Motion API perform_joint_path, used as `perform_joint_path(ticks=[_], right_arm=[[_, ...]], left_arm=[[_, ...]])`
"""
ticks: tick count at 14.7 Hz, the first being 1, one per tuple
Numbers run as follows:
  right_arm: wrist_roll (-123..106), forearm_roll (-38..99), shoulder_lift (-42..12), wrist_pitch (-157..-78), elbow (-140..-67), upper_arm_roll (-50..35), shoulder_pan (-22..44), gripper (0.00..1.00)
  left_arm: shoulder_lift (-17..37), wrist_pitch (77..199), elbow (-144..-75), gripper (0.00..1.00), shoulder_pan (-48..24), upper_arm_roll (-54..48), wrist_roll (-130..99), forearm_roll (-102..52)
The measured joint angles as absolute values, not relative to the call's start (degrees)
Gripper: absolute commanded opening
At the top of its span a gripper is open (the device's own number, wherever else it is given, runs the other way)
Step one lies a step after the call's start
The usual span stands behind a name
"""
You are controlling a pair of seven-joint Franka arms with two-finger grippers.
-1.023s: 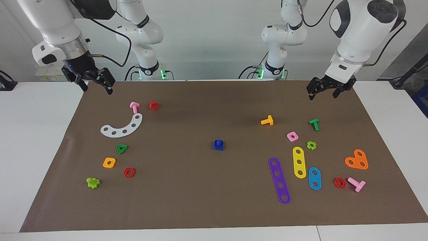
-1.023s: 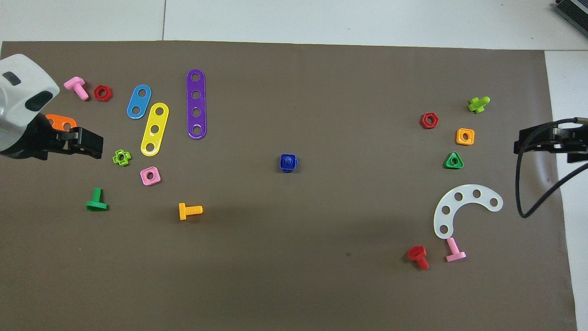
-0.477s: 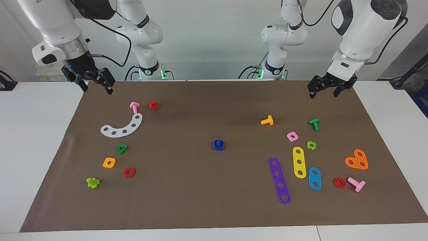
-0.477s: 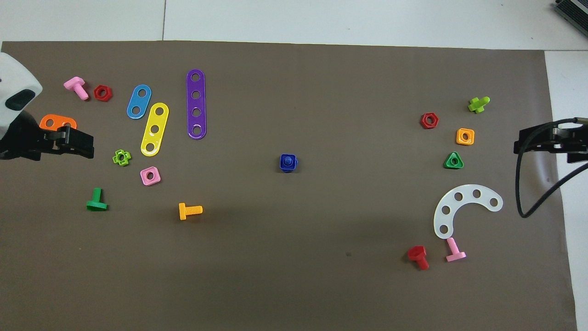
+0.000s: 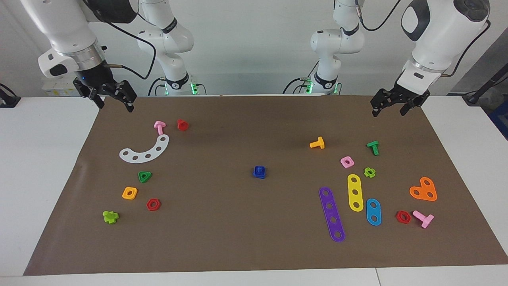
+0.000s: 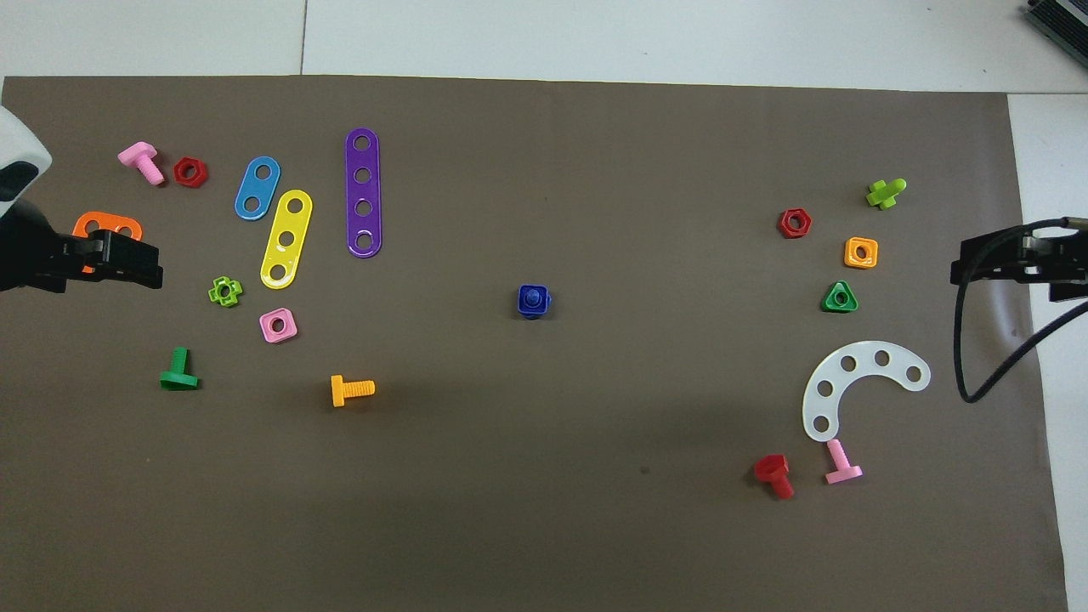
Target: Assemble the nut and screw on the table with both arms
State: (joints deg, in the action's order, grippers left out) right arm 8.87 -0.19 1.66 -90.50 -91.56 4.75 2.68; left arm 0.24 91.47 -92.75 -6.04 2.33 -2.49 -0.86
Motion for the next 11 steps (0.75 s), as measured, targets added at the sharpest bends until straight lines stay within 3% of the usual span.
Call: perform_joint_path(ticks=[11], right_arm=[[8.87,-0.19,1.66,-90.50,-91.56,4.75,2.68,1.00]], left_arm=[[-0.06,91.72,-92.25,1.00,-6.04,2.33,-2.43,-1.12]])
